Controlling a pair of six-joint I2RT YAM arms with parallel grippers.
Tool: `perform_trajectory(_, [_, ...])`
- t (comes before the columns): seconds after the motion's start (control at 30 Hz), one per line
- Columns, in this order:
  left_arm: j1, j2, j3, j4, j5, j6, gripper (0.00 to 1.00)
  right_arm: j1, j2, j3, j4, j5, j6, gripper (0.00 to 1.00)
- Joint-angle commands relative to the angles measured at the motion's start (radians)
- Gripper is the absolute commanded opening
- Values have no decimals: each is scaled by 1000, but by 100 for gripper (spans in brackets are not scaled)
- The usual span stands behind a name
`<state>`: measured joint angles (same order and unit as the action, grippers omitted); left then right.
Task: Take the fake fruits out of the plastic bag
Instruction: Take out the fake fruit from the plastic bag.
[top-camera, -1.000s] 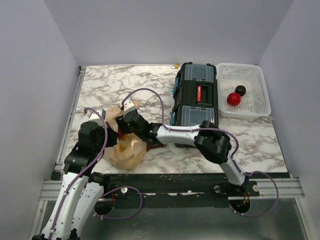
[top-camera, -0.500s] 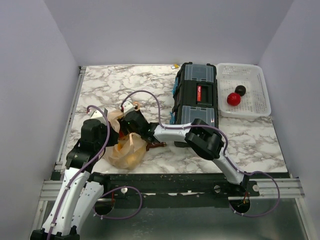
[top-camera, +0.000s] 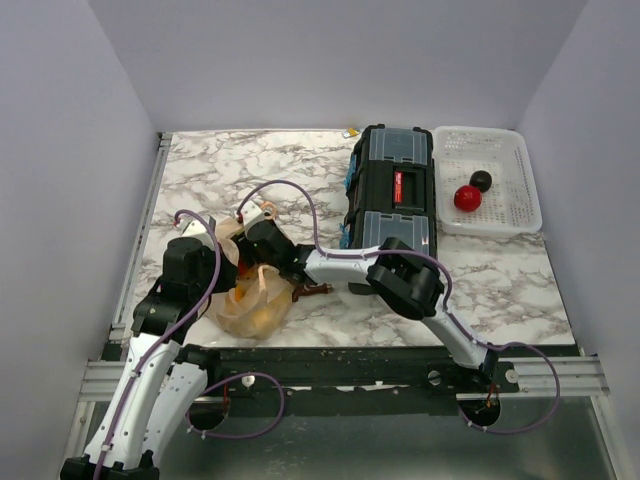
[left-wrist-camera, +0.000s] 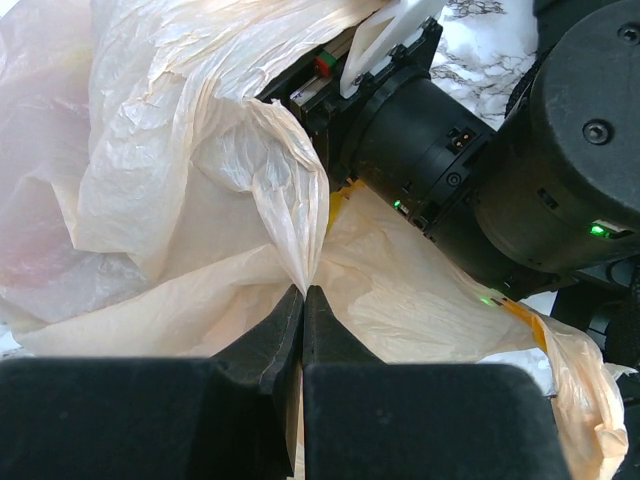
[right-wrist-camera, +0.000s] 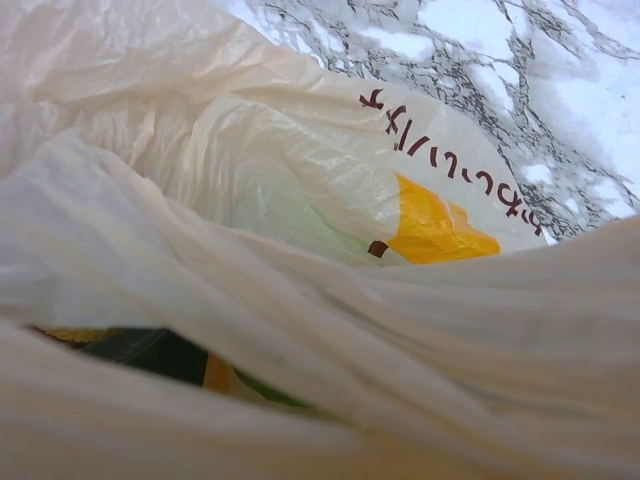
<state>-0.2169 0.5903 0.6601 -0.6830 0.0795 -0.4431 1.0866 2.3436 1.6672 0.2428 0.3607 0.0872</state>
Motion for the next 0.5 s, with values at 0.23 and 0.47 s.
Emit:
perform_trajectory(0.23, [-3,-6,26,-6,-12,-5,0,-2,-113,-74,28,-105,36,31])
perform_trajectory(0.47, [-2,-18,26,-7,-21,-8,0,-1,-284,-209,-4,-268,95,18])
